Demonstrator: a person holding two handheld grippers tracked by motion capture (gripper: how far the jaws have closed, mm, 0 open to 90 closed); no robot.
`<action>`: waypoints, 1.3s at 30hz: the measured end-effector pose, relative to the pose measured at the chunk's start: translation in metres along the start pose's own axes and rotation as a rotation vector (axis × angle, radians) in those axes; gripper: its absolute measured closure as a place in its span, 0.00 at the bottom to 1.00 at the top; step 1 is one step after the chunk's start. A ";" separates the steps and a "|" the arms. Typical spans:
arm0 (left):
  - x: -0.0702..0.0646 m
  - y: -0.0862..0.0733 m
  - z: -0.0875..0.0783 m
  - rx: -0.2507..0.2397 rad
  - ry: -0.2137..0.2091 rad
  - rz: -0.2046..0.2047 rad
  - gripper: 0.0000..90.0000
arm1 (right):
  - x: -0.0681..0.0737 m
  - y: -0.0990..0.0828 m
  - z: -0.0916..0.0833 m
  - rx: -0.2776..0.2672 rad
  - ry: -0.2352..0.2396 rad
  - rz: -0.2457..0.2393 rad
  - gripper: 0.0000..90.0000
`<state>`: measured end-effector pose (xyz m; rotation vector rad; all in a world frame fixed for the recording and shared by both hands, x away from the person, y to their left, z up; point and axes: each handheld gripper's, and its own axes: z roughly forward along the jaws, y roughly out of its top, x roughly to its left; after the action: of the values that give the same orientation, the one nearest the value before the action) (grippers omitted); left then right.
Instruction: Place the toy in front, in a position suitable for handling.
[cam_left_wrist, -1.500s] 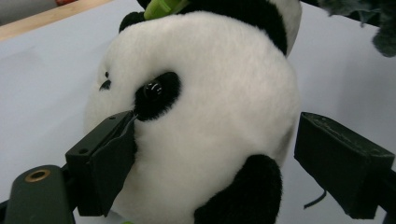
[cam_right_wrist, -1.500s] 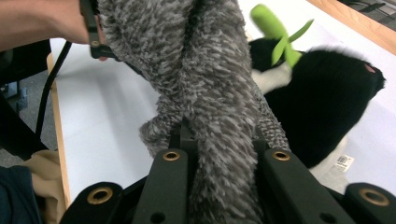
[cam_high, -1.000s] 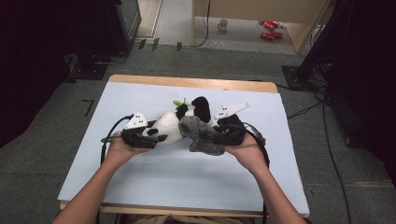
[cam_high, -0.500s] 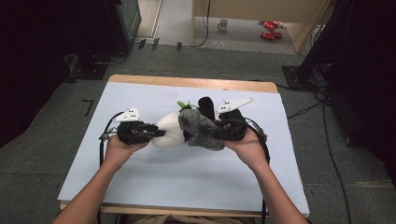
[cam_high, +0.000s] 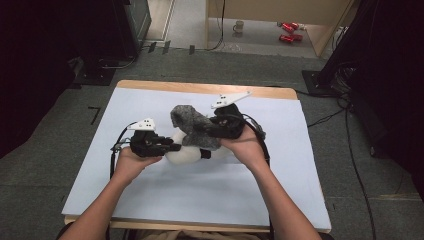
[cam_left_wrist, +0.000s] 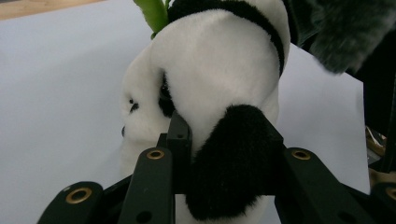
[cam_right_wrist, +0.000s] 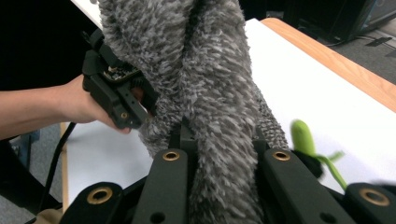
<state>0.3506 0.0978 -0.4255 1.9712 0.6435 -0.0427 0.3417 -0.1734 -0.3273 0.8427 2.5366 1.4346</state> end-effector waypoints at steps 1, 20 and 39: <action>0.001 0.000 0.000 0.000 0.000 -0.003 0.75 | 0.000 0.001 0.006 0.011 0.001 -0.001 0.87; 0.006 -0.001 0.001 0.004 -0.012 -0.050 0.73 | -0.013 -0.024 0.022 0.166 -0.151 -0.029 0.87; 0.010 -0.002 0.000 0.003 -0.018 -0.068 0.73 | -0.063 -0.039 -0.041 0.127 -0.305 0.067 0.87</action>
<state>0.3586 0.1026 -0.4298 1.9490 0.6996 -0.1027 0.3639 -0.2528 -0.3478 1.0836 2.4048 1.0724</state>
